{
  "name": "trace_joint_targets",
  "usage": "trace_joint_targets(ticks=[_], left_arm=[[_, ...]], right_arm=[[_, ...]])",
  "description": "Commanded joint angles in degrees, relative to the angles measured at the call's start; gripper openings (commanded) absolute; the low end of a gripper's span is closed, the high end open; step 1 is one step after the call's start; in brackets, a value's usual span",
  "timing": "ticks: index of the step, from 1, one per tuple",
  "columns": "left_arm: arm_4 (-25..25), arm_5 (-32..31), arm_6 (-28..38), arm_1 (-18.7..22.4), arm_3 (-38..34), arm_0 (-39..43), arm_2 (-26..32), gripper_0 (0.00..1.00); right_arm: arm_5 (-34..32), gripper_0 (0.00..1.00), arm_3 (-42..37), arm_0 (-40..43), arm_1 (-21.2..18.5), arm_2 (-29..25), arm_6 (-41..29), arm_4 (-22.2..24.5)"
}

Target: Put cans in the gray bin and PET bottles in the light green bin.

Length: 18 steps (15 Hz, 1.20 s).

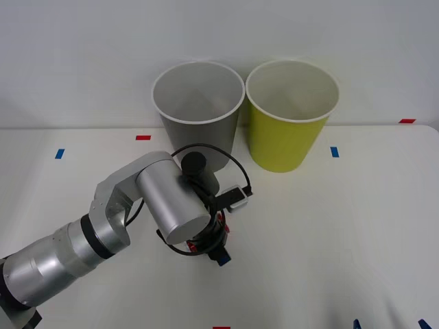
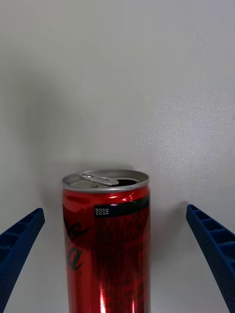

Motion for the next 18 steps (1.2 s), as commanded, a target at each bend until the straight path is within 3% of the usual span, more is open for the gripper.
trace_joint_targets(ticks=[1, 11, 12, 14, 15, 16, 18], left_arm=[[0.34, 0.01, 0.03, -0.04, 0.04, -0.01, 0.02, 1.0], [0.08, -0.87, -0.41, -0.65, 1.62, -0.62, -0.06, 0.98], [0.08, -0.87, -0.41, -0.65, 1.62, -0.53, 0.02, 0.89], [0.08, -1.22, -0.5, -0.65, 1.62, -0.53, 0.02, 0.26], [0.08, -1.31, -0.67, -0.56, 1.54, -0.53, 0.02, 0.14], [0.08, -1.4, -0.85, -0.56, 1.62, -0.53, -0.06, 0.08], [0.16, -1.4, -1.03, -0.65, 1.62, -0.53, 0.02, 0.06]], right_arm=[[0.0, 1.0, 0.0, 0.0, 0.0, 0.0, 0.0, 0.0], [0.0, 1.0, 0.0, 0.0, 0.0, 0.0, 0.0, 0.0], [0.0, 1.0, 0.0, 0.0, 0.0, 0.0, 0.0, 0.0], [0.0, 1.0, 0.0, 0.0, 0.0, 0.0, 0.0, 0.0], [0.0, 1.0, 0.0, 0.0, 0.0, 0.0, 0.0, 0.0], [0.0, 1.0, 0.0, 0.0, 0.0, 0.0, 0.0, 0.0], [0.0, 1.0, 0.0, 0.0, 0.0, 0.0, 0.0, 0.0]])
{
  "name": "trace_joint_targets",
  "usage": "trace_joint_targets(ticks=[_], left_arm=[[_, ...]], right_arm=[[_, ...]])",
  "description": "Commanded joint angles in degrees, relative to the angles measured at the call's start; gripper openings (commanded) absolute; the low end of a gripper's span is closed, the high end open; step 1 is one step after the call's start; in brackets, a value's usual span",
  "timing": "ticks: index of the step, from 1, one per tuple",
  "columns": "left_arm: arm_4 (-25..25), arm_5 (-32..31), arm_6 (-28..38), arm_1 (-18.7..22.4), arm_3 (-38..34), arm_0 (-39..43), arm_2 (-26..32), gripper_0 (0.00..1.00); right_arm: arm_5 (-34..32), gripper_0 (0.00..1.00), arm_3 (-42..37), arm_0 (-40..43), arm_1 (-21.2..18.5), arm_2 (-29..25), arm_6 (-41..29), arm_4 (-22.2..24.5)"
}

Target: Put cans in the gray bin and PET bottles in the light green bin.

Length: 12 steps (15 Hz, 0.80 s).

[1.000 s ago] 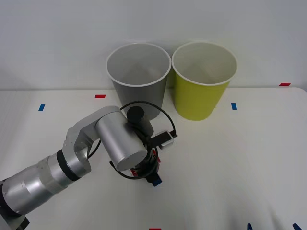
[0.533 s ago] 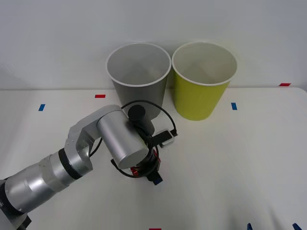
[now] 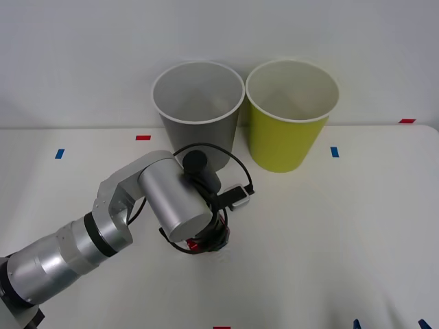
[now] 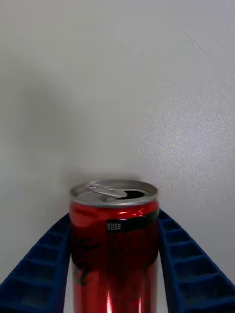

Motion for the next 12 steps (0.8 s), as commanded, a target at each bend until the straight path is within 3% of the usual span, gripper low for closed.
trace_joint_targets(ticks=[1, 8, 12], left_arm=[[0.15, -0.07, -0.23, -0.14, 0.01, 0.03, 0.04, 0.05], [1.03, -0.07, -0.32, 0.39, -0.52, 0.03, 0.04, 0.04], [0.24, 5.47, 0.65, 2.76, -8.25, 0.03, 0.21, 0.04]], right_arm=[[0.0, 1.0, 0.0, 0.0, 0.0, 0.0, 0.0, 0.0], [0.0, 1.0, 0.0, 0.0, 0.0, 0.0, 0.0, 0.0], [0.0, 1.0, 0.0, 0.0, 0.0, 0.0, 0.0, 0.0]])
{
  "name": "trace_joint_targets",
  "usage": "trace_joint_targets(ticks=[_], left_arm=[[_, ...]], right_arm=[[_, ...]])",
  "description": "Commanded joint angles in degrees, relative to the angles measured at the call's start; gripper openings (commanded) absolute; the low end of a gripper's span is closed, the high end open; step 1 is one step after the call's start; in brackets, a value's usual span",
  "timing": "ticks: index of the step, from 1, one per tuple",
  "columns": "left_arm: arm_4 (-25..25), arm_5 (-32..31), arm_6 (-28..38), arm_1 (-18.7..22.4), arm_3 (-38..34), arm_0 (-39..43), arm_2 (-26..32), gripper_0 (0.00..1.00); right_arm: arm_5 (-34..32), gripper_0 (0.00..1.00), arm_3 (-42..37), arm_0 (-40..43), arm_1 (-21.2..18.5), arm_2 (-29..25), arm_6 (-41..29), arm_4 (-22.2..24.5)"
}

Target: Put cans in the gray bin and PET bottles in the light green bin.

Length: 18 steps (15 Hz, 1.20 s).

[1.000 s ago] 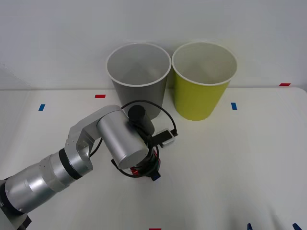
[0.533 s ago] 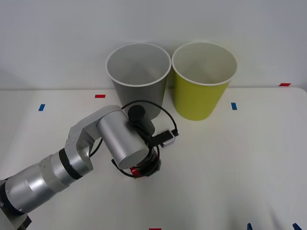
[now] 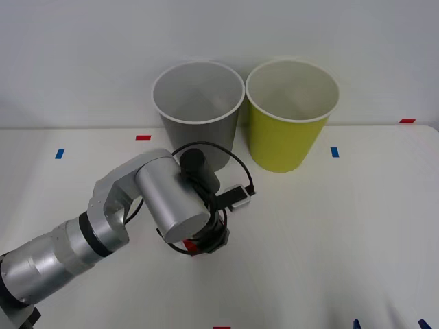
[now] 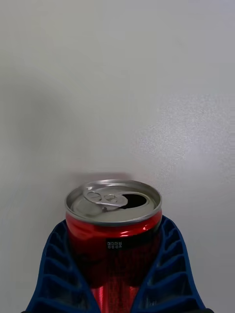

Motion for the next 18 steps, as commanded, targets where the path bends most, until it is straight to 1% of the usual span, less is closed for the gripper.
trace_joint_targets(ticks=[1, 3, 5, 7, 8, 9, 12, 15, 18], left_arm=[[-1.35, 5.08, 1.02, 2.22, -7.01, 0.09, 0.25, 0.04], [-2.85, 6.75, 1.72, 4.24, -12.46, 0.18, 0.43, 0.04], [-3.46, 6.75, 2.25, 6.26, -15.71, 0.18, 0.43, 0.04], [-5.39, 6.75, 2.78, 8.37, -19.84, 0.71, 0.87, 0.04], [-5.83, 6.66, 2.6, 8.99, -22.56, 2.99, 3.24, 0.04], [-5.83, 6.66, 2.08, 9.07, -25.55, 6.86, 7.46, 0.03], [-6.1, 6.66, -3.9, 8.99, -33.02, 14.86, 16.86, 0.02], [-6.1, 6.48, -4.52, 8.11, -39.53, 20.31, 24.77, 0.02], [-6.1, 5.43, -4.43, 6.97, -44.1, 24.17, 30.31, 0.02]], right_arm=[[0.0, 1.0, 0.0, 0.0, 0.0, 0.0, 0.0, 0.0], [0.0, 1.0, 0.0, 0.0, 0.0, 0.0, 0.0, 0.0], [0.0, 1.0, 0.0, 0.0, 0.0, 0.0, 0.0, 0.0], [0.0, 1.0, 0.0, 0.0, 0.0, 0.0, 0.0, 0.0], [0.0, 1.0, 0.0, 0.0, 0.0, 0.0, 0.0, 0.0], [0.0, 1.0, 0.0, 0.0, 0.0, 0.0, 0.0, 0.0], [0.0, 1.0, 0.0, 0.0, 0.0, 0.0, 0.0, 0.0], [0.0, 1.0, 0.0, 0.0, 0.0, 0.0, 0.0, 0.0], [0.0, 1.0, 0.0, 0.0, 0.0, 0.0, 0.0, 0.0]])
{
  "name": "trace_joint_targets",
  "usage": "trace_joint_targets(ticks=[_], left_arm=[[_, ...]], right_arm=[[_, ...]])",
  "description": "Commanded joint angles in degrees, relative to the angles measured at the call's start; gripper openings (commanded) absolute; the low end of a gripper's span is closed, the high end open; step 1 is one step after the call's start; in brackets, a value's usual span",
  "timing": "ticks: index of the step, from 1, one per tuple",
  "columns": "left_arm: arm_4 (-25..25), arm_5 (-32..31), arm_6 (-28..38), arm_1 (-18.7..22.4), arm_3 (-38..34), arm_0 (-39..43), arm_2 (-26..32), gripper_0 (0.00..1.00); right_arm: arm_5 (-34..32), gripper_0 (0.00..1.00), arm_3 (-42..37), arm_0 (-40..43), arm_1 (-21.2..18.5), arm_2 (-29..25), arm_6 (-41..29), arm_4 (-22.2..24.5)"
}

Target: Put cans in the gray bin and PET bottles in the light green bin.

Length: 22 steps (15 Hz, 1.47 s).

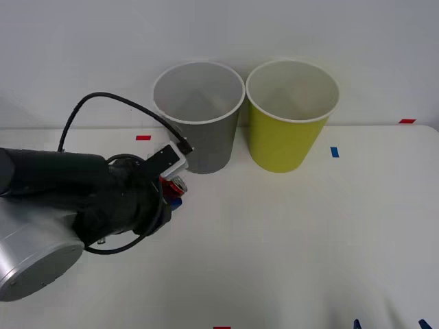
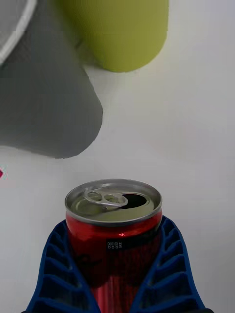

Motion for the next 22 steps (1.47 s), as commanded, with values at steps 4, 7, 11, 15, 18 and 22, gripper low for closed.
trace_joint_targets(ticks=[4, 7, 11, 15, 18, 22], left_arm=[[2.98, -2.98, 0.23, -1.84, -4.92, 3.41, 10.18, 0.02], [10.45, -3.07, -0.48, -4.13, -4.92, 3.41, 18.7, 0.01], [19.6, -2.98, -1.53, -4.92, -5.0, 3.41, 28.19, 0.0], [28.56, -1.84, -1.97, -6.76, -5.0, 3.32, 37.51, 0.0], [30.67, -1.75, -3.11, -7.47, -5.44, 2.88, 41.82, 0.0], [30.49, -1.75, -3.82, -7.56, -6.15, 1.04, 44.37, 0.0]], right_arm=[[0.0, 1.0, 0.0, 0.0, -0.01, 0.0, 0.0, 0.0], [0.0, 1.0, 0.0, 0.0, -0.01, 0.0, 0.0, 0.0], [0.0, 1.0, 0.0, 0.0, -0.01, 0.0, 0.0, 0.0], [0.0, 1.0, 0.0, 0.0, -0.01, 0.0, 0.0, 0.0], [0.0, 1.0, 0.0, 0.0, -0.01, 0.0, 0.0, 0.0], [0.0, 1.0, 0.0, 0.0, -0.01, 0.0, 0.0, 0.0]])
